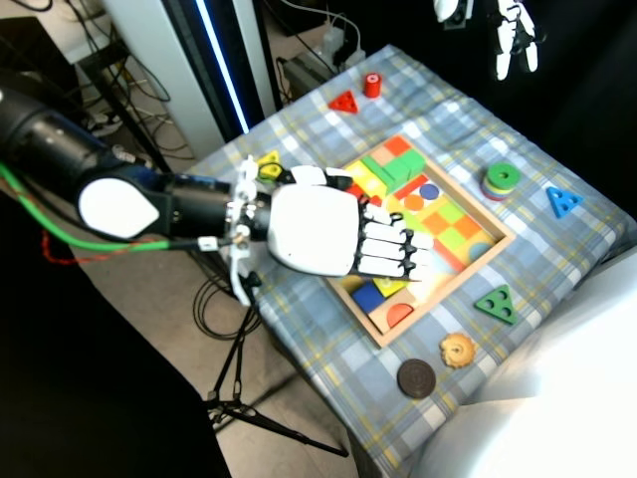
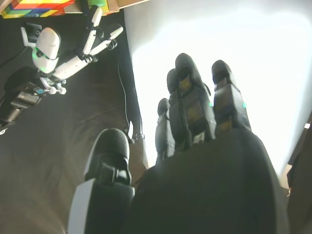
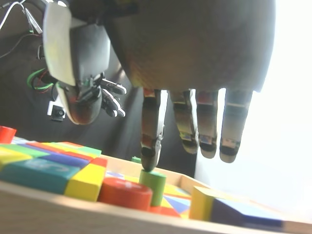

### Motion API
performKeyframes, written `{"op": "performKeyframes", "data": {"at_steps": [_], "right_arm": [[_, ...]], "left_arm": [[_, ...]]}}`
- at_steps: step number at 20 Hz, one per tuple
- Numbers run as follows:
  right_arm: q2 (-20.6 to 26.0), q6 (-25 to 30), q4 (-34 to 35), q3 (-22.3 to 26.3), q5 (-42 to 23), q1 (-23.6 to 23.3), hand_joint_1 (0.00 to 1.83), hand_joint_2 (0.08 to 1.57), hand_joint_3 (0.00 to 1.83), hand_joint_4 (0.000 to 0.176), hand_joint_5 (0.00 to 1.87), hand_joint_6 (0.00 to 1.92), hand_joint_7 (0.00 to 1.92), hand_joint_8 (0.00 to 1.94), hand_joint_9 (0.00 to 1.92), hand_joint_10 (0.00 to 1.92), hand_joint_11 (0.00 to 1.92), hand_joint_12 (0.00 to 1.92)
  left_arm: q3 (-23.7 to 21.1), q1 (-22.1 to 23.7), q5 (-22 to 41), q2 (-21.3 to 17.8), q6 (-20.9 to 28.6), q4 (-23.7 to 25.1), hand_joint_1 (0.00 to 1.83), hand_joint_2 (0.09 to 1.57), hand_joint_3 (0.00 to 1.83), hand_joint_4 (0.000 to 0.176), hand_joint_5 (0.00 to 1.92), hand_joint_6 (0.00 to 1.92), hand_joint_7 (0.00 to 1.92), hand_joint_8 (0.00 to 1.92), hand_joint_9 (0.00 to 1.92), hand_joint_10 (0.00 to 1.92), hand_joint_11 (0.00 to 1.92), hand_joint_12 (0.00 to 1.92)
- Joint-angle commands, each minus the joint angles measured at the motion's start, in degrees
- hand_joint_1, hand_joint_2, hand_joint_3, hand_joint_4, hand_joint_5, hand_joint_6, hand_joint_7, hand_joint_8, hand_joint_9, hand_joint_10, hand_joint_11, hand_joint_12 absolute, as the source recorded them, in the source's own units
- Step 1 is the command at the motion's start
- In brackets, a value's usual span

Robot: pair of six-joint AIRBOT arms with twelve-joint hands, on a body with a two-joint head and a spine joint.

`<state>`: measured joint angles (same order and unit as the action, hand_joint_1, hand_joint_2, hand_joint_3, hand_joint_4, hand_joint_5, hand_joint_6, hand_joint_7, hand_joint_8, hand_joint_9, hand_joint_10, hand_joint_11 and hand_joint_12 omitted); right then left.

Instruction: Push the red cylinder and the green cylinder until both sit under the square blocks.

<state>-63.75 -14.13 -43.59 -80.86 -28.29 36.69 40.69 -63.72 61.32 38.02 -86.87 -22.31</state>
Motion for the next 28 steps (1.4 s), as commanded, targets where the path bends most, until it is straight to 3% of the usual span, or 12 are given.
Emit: {"op": "performKeyframes", "data": {"at_steps": [1, 14, 28], "right_arm": [[0.3, 0.4, 1.8, 0.4, -4.6, -0.3, 0.0, 1.05, 0.0, 0.156, 0.46, 0.0, 0.0, 0.0, 0.0, 0.0, 0.0, 0.0], [5.1, 1.2, 1.7, 3.9, -5.2, 2.8, 0.0, 1.02, 0.0, 0.176, 0.48, 0.0, 0.0, 0.0, 0.0, 0.0, 0.0, 0.0], [8.4, 1.8, 1.9, 6.0, -6.0, 4.8, 0.0, 1.03, 0.0, 0.176, 0.49, 0.0, 0.0, 0.0, 0.0, 0.0, 0.0, 0.0]], "left_arm": [[0.2, 0.7, 6.9, 0.1, 0.6, 0.6, 0.05, 1.37, 0.0, 0.176, 0.17, 0.0, 0.39, 0.0, 0.43, 0.0, 0.0, 0.17], [0.2, 0.7, 6.9, 0.3, 0.8, 0.5, 0.05, 1.37, 0.0, 0.176, 0.19, 0.0, 0.37, 0.0, 0.42, 0.0, 0.0, 0.16], [0.3, 0.7, 6.8, 0.4, 1.0, 0.5, 0.04, 1.36, 0.0, 0.176, 0.17, 0.0, 0.36, 0.0, 0.39, 0.0, 0.0, 0.12]]}}
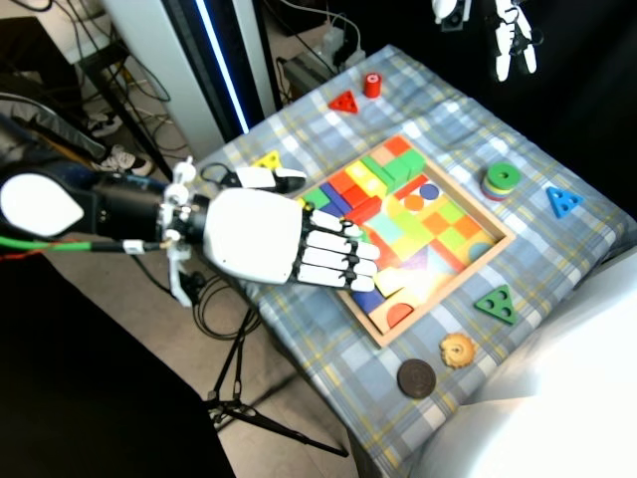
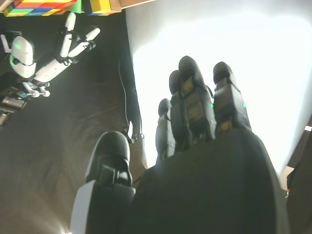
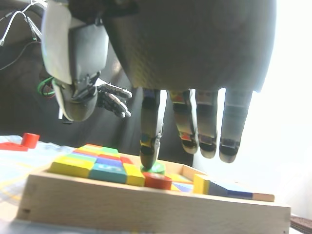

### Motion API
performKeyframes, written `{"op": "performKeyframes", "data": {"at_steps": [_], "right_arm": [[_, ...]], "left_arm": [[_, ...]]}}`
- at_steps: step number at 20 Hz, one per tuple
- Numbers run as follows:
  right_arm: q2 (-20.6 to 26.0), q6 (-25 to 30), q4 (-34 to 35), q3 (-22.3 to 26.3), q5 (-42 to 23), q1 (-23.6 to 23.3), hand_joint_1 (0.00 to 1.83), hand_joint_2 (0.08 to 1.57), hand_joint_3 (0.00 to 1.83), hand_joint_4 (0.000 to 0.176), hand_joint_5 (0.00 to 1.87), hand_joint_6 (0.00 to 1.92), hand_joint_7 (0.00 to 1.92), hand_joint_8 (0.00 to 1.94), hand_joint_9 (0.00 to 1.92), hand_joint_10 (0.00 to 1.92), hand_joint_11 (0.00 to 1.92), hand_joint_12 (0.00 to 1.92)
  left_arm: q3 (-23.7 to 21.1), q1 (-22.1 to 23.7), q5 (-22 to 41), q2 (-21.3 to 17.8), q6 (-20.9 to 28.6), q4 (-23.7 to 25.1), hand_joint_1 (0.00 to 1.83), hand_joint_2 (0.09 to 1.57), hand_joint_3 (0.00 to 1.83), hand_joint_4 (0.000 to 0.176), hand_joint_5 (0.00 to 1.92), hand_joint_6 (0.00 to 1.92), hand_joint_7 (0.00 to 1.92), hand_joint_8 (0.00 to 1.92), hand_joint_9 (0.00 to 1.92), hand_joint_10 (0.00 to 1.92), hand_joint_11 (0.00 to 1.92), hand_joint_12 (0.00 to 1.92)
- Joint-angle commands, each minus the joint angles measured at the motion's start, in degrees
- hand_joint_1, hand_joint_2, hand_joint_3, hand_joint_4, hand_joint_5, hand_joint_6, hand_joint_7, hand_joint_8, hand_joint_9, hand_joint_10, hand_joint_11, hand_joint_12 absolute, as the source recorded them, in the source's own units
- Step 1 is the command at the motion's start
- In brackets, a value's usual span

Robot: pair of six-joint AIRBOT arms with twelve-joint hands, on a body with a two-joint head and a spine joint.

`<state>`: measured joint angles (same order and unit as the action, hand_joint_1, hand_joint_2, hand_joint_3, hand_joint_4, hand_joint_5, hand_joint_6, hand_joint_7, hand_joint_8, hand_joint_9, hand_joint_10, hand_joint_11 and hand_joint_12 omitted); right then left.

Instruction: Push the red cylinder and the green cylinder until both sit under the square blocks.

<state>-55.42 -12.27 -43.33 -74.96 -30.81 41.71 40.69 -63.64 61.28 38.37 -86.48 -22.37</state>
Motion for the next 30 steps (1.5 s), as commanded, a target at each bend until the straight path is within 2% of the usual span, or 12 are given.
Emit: {"op": "performKeyframes", "data": {"at_steps": [1, 8, 10, 11, 12, 16, 20, 30], "right_arm": [[0.1, 0.0, 2.0, 0.1, -3.9, -0.2, 0.0, 1.03, 0.0, 0.176, 0.49, 0.0, 0.0, 0.0, 0.0, 0.0, 0.0, 0.0], [0.2, 0.0, 2.8, -0.6, -5.0, -0.3, 0.0, 1.06, 0.01, 0.176, 0.48, 0.0, 0.01, 0.0, 0.0, 0.0, 0.0, 0.0], [-0.3, 0.0, 2.9, -1.5, -4.9, -0.4, 0.0, 1.06, 0.01, 0.167, 0.48, 0.0, 0.02, 0.01, 0.0, 0.0, 0.0, 0.0], [-0.6, 0.0, 2.9, -1.7, -4.9, -0.5, 0.0, 1.06, 0.01, 0.173, 0.49, 0.0, 0.02, 0.01, 0.0, 0.0, 0.0, 0.0], [-0.7, 0.0, 3.1, -1.8, -4.9, -0.6, 0.0, 1.05, 0.0, 0.167, 0.49, 0.0, 0.02, 0.0, 0.0, 0.0, 0.0, 0.0], [-1.3, -0.3, 3.1, -2.0, -5.1, -2.0, 0.0, 1.05, 0.0, 0.176, 0.47, 0.0, 0.02, 0.0, 0.0, 0.0, 0.0, 0.0], [-2.0, -0.8, 3.1, -2.3, -5.3, -2.9, 0.0, 1.01, 0.0, 0.176, 0.49, 0.01, 0.03, 0.0, 0.0, 0.0, 0.0, 0.0], [-3.6, -0.8, 2.1, -2.7, -6.3, -4.2, 0.0, 1.01, 0.0, 0.176, 0.49, 0.0, 0.04, 0.01, 0.0, 0.0, 0.0, 0.0]], "left_arm": [[0.3, 0.5, 6.9, 0.1, 0.6, 0.6, 0.05, 1.36, 0.0, 0.176, 0.17, 0.0, 0.36, 0.0, 0.39, 0.0, 0.0, 0.12], [0.4, 0.5, 6.8, 0.2, 0.7, 0.6, 0.03, 1.36, 0.0, 0.176, 0.15, 0.0, 0.35, 0.0, 0.38, 0.0, 0.0, 0.09], [0.4, 0.5, 6.8, 0.2, 0.8, 0.6, 0.04, 1.36, 0.0, 0.176, 0.15, 0.0, 0.34, 0.0, 0.39, 0.0, 0.0, 0.08], [0.4, 0.5, 6.8, 0.2, 0.9, 0.6, 0.04, 1.36, 0.0, 0.176, 0.15, 0.0, 0.33, 0.0, 0.38, 0.0, 0.0, 0.06], [0.4, 0.5, 6.8, 0.2, 0.9, 0.6, 0.03, 1.36, 0.0, 0.176, 0.15, 0.0, 0.33, 0.0, 0.37, 0.0, 0.0, 0.06], [0.4, 0.5, 6.8, 0.2, 1.0, 0.6, 0.04, 1.37, 0.0, 0.176, 0.15, 0.0, 0.34, 0.0, 0.4, 0.01, 0.0, 0.07], [0.5, 0.5, 6.8, 0.3, 1.2, 0.6, 0.05, 1.37, 0.0, 0.176, 0.16, 0.0, 0.35, 0.0, 0.41, 0.01, 0.01, 0.07], [0.7, 0.4, 6.7, 0.5, 1.9, 0.6, 0.05, 1.37, 0.0, 0.176, 0.16, 0.0, 0.36, 0.0, 0.44, 0.0, 0.0, 0.09]]}}
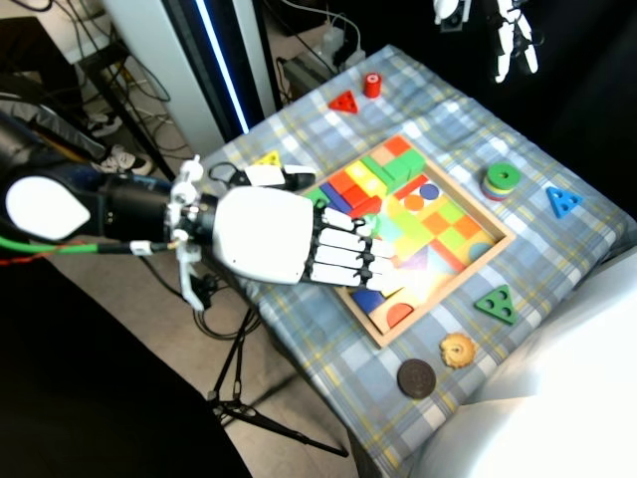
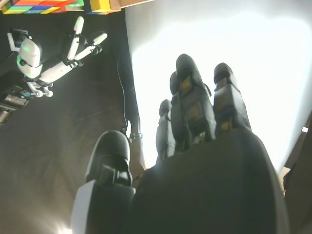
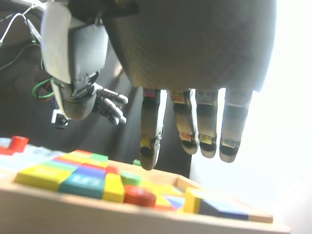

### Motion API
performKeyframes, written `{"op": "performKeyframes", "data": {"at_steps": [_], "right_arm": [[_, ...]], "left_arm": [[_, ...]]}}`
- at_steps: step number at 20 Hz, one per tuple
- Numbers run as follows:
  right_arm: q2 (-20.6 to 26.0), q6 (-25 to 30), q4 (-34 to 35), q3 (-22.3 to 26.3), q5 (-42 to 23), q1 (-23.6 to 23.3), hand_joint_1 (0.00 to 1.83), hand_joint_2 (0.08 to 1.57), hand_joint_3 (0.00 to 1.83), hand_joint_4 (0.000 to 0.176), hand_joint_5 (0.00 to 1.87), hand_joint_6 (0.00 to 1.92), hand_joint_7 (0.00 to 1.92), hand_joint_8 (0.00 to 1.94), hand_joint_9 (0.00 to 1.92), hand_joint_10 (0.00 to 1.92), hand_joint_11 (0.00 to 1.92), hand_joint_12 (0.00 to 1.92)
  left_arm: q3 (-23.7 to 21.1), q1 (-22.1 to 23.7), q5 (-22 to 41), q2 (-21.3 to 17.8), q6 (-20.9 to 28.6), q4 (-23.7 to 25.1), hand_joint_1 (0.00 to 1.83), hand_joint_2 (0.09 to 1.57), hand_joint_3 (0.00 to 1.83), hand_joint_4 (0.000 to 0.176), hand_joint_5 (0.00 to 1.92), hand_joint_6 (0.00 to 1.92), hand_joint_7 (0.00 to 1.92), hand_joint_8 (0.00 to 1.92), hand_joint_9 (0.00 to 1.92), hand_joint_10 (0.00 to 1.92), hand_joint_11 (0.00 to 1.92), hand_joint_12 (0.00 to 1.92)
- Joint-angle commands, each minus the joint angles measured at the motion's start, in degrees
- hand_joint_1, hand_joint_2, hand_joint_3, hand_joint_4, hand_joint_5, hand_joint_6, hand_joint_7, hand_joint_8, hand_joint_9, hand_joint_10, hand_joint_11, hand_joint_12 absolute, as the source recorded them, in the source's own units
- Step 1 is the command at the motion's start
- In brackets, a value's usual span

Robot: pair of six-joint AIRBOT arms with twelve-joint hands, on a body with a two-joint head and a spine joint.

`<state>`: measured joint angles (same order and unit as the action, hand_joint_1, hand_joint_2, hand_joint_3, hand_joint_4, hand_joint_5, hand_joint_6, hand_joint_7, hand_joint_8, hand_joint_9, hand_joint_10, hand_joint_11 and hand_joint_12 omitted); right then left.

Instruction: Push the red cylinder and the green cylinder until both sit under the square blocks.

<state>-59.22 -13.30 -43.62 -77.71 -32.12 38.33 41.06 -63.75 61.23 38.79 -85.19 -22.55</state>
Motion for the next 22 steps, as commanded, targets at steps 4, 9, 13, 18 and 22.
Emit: {"op": "performKeyframes", "data": {"at_steps": [4, 9, 13, 18, 22], "right_arm": [[-1.0, 0.2, 1.5, -0.4, -4.9, -1.0, 0.0, 0.98, 0.0, 0.176, 0.48, 0.0, 0.03, 0.0, 0.0, 0.0, 0.0, 0.0], [-1.6, 1.4, -0.5, -0.5, -4.3, -1.0, 0.0, 0.97, 0.0, 0.162, 0.49, 0.0, 0.04, 0.0, 0.0, 0.0, 0.0, 0.0], [-1.9, 1.4, -0.9, -0.5, -4.2, -1.0, 0.0, 1.0, 0.0, 0.148, 0.52, 0.01, 0.1, 0.02, 0.0, 0.0, 0.0, 0.0], [-2.1, 1.6, -2.2, -0.5, -3.4, -1.0, 0.0, 0.99, 0.0, 0.158, 0.51, 0.0, 0.05, 0.0, 0.0, 0.0, 0.0, 0.0], [-1.8, 3.0, -3.2, -0.5, -3.0, -0.7, 0.0, 0.95, 0.0, 0.175, 0.5, 0.0, 0.01, 0.0, 0.0, 0.0, 0.0, 0.0]], "left_arm": [[0.4, 0.5, 6.7, 0.1, 0.6, 0.7, 0.07, 1.37, 0.0, 0.176, 0.15, 0.0, 0.37, 0.0, 0.43, 0.0, 0.01, 0.1], [0.4, 0.5, 6.6, 0.1, 0.7, 0.7, 0.07, 1.36, 0.0, 0.176, 0.16, 0.0, 0.37, 0.0, 0.43, 0.0, 0.0, 0.11], [0.4, 0.5, 6.6, 0.1, 0.9, 0.7, 0.07, 1.37, 0.0, 0.176, 0.16, 0.0, 0.36, 0.0, 0.44, 0.0, 0.0, 0.11], [0.4, 0.5, 6.6, 0.1, 1.0, 0.7, 0.09, 1.37, 0.0, 0.176, 0.16, 0.0, 0.38, 0.0, 0.46, 0.01, 0.01, 0.13], [0.4, 0.5, 6.6, 0.1, 1.1, 0.7, 0.08, 1.37, 0.0, 0.176, 0.16, 0.0, 0.37, 0.0, 0.45, 0.0, 0.0, 0.11]]}}
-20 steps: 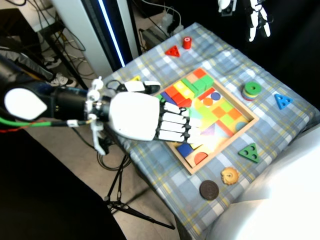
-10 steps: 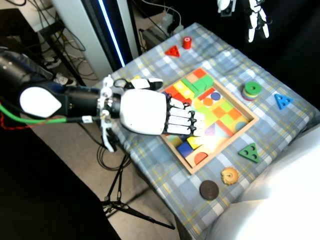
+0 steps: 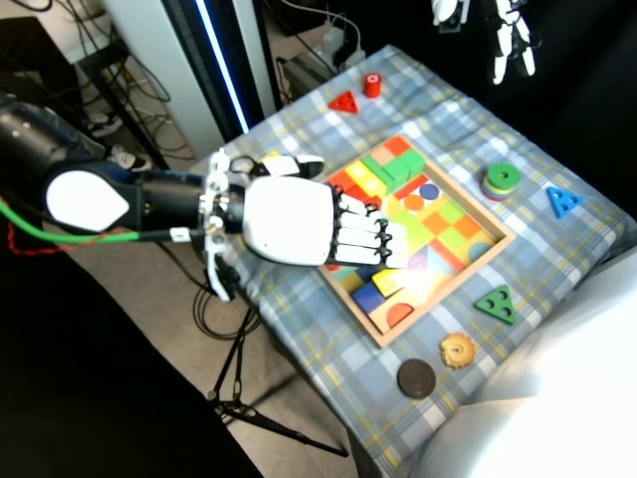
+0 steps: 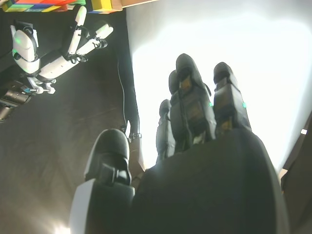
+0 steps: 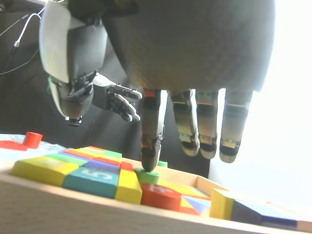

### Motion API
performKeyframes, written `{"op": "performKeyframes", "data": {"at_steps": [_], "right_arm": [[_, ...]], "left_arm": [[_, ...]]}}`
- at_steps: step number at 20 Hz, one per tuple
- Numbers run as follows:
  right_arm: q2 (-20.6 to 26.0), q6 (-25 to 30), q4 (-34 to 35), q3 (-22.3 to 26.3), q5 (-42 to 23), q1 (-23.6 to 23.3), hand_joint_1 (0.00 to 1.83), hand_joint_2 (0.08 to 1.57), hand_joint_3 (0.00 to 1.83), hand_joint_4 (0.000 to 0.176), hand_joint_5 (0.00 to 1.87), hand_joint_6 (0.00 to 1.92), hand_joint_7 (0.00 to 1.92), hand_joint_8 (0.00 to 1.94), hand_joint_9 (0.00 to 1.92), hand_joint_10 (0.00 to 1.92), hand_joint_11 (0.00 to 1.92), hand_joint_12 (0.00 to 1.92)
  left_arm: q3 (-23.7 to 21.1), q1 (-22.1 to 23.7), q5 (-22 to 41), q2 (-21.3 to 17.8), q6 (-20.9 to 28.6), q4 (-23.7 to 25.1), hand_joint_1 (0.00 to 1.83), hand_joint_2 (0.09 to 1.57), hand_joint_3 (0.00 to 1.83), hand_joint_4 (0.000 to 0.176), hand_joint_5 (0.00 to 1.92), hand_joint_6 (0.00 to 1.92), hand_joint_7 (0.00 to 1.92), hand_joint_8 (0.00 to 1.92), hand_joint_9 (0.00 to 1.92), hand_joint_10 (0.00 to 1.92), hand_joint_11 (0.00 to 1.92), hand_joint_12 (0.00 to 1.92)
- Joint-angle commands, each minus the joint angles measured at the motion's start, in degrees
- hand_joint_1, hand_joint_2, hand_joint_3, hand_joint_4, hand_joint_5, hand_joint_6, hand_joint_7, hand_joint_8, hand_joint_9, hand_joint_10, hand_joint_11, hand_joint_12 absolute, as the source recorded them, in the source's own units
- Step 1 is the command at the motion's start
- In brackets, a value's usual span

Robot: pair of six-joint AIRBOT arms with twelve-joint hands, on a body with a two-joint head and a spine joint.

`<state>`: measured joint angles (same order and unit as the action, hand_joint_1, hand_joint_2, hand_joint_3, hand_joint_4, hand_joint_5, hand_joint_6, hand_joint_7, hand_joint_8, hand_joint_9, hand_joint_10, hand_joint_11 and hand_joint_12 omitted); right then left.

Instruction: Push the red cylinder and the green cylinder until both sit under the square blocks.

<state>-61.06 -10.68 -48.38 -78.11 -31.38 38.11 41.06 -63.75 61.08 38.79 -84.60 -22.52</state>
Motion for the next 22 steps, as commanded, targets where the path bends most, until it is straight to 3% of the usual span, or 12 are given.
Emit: {"op": "performKeyframes", "data": {"at_steps": [1, 7, 9, 11, 13, 22], "right_arm": [[0.2, 0.8, 1.3, -0.1, -3.8, -0.3, 0.0, 0.95, 0.0, 0.176, 0.5, 0.0, 0.0, 0.0, 0.0, 0.0, 0.0, 0.0], [1.6, 2.0, 0.4, 0.4, -3.7, 0.5, 0.0, 0.97, 0.0, 0.176, 0.49, 0.0, 0.01, 0.0, 0.0, 0.0, 0.0, 0.0], [2.3, 2.0, 0.4, 0.7, -3.6, 0.7, 0.0, 1.0, 0.01, 0.16, 0.5, 0.01, 0.03, 0.01, 0.0, 0.0, 0.0, 0.0], [2.6, 2.0, 0.4, 0.8, -3.6, 0.7, 0.0, 0.95, 0.0, 0.162, 0.5, 0.0, 0.02, 0.0, 0.0, 0.0, 0.0, 0.0], [2.9, 2.0, 0.4, 1.0, -3.6, 0.7, 0.0, 0.95, 0.0, 0.175, 0.49, 0.0, 0.01, 0.0, 0.0, 0.0, 0.0, 0.0], [5.1, 2.0, 1.6, 1.9, -3.5, 1.9, 0.0, 0.98, 0.0, 0.171, 0.49, 0.0, 0.01, 0.0, 0.0, 0.0, 0.0, 0.0]], "left_arm": [[0.4, 0.5, 6.7, 0.1, 0.5, 0.7, 0.08, 1.37, 0.0, 0.176, 0.16, 0.0, 0.36, 0.0, 0.45, 0.0, 0.0, 0.11], [0.5, 0.5, 6.7, 0.1, 0.6, 0.7, 0.09, 1.37, 0.0, 0.176, 0.17, 0.0, 0.37, 0.0, 0.47, 0.0, 0.0, 0.13], [0.5, 0.5, 6.7, 0.1, 0.6, 0.7, 0.08, 1.37, 0.0, 0.176, 0.15, 0.0, 0.36, 0.0, 0.45, 0.0, 0.0, 0.09], [0.5, 0.5, 6.7, 0.1, 0.6, 0.7, 0.08, 1.37, 0.0, 0.176, 0.15, 0.0, 0.36, 0.0, 0.45, 0.0, 0.0, 0.09], [0.5, 0.5, 6.7, 0.1, 0.6, 0.7, 0.09, 1.36, 0.0, 0.176, 0.17, 0.0, 0.36, 0.0, 0.46, 0.0, 0.01, 0.1], [0.5, 0.5, 6.6, 0.1, 0.6, 0.7, 0.06, 1.36, 0.0, 0.176, 0.15, 0.0, 0.35, 0.0, 0.44, 0.0, 0.0, 0.06]]}}
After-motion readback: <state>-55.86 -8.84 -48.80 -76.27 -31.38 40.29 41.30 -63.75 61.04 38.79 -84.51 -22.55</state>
